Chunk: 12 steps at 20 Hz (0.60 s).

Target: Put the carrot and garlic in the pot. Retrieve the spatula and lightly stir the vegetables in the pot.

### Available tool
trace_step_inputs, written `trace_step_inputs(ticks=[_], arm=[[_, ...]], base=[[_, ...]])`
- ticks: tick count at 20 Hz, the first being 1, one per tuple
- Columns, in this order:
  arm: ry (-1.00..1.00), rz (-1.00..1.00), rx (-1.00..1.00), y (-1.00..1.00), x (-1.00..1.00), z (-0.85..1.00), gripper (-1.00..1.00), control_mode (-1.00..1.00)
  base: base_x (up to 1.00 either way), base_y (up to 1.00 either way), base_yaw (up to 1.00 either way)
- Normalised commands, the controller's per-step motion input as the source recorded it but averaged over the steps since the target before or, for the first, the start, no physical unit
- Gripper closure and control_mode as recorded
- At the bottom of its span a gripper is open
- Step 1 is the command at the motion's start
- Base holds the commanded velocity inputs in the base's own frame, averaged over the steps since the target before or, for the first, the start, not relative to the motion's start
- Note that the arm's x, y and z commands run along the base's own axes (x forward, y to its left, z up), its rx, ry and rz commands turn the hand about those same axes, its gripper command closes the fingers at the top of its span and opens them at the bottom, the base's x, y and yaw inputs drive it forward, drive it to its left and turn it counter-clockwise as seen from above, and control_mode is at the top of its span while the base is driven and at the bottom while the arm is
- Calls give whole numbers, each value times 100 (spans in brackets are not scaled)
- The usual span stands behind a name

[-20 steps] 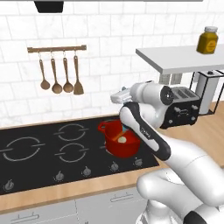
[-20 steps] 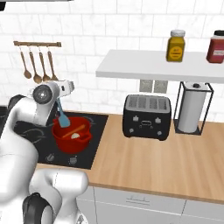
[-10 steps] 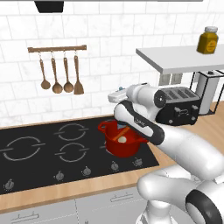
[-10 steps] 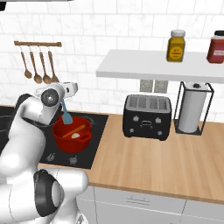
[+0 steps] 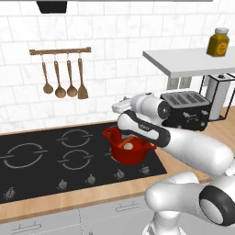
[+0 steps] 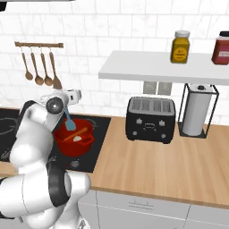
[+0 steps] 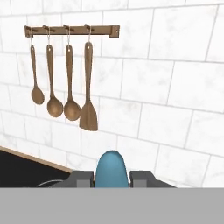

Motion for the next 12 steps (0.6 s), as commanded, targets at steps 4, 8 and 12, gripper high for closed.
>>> trace_step_inputs(ticks=[4,8,12], arm=[[2,0,0,17,40,-34,100,-100],[4,0,0,15,38,-38,100,-100],[0,0,0,0,25,-37,100,-100]], base=[[0,0,0],[0,0,0],[0,0,0]])
